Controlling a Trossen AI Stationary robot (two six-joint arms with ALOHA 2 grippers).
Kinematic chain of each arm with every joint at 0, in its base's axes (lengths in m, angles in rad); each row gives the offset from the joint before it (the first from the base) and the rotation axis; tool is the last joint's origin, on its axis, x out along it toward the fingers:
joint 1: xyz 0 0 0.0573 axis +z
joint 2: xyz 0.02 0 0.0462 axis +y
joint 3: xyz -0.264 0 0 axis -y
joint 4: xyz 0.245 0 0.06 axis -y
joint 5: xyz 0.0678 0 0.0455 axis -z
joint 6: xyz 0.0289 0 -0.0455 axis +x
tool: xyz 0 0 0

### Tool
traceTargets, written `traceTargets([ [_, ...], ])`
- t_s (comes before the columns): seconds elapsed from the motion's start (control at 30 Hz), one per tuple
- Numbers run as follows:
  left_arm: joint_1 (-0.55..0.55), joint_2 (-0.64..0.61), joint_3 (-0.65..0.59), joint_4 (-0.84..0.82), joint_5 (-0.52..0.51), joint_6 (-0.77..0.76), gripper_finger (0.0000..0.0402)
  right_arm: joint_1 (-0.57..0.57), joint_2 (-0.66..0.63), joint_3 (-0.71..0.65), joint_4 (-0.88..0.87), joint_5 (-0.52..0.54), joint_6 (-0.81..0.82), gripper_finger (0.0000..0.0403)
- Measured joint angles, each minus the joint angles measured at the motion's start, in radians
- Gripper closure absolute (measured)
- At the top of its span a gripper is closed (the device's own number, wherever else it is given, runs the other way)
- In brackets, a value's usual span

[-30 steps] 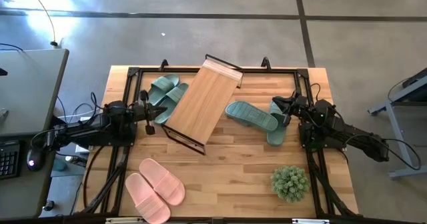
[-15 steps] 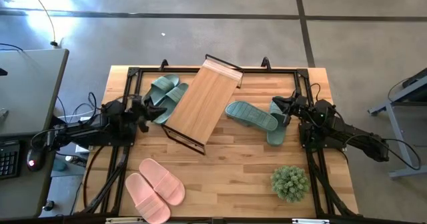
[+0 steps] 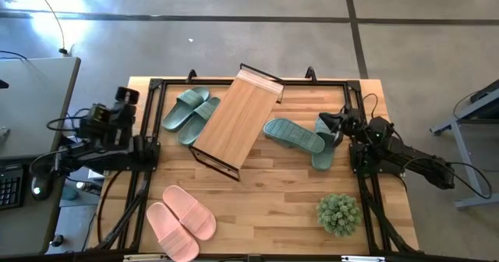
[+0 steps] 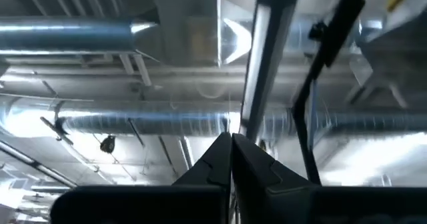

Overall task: Pick and place slides into the shelf
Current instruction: Put the green slide on the shelf

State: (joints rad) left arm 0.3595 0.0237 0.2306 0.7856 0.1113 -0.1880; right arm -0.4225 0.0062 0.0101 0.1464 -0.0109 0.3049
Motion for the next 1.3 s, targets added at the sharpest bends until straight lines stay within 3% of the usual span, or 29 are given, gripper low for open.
traceTargets([
  [0.13,0.0,0.056,0.169,-0.334,0.061,0.119,0.0401,0.0,0.0,0.0,0.103,0.011,0.217,0.0403],
  [0.3,0.0,0.213,0.383,-0.728,0.07,0.259,0.0401,0.0,0.0,0.0,0.276,0.098,0.486,0.0403],
  [0.57,-0.001,0.444,0.561,-0.901,0.25,0.354,0.0401,0.0,0.0,0.045,0.649,0.207,0.572,0.0403],
  [0.73,0.0,0.496,0.576,-0.966,0.261,0.388,0.0401,0.0,0.001,0.156,0.666,0.159,0.61,0.0403],
  [0.83,0.0,0.507,0.576,-0.982,0.262,0.393,0.0401,0.0,0.001,0.279,0.547,0.024,0.493,0.0402],
  [0.9,0.0,0.51,0.576,-0.984,0.262,0.393,0.0401,0.0,0.009,0.389,0.363,-0.067,0.391,0.0402],
  [1.0,0.0,0.51,0.576,-0.984,0.263,0.393,0.0401,0.0,0.053,0.58,-0.01,-0.117,0.244,0.0402],
  [1.13,0.0,0.51,0.576,-0.984,0.263,0.39,0.0401,0.0,0.193,0.828,-0.446,-0.132,0.097,0.0402],
  [1.3,0.0,0.51,0.576,-0.994,0.263,0.374,0.0401,0.0,0.431,1.086,-0.699,-0.243,-0.009,0.0402],
])
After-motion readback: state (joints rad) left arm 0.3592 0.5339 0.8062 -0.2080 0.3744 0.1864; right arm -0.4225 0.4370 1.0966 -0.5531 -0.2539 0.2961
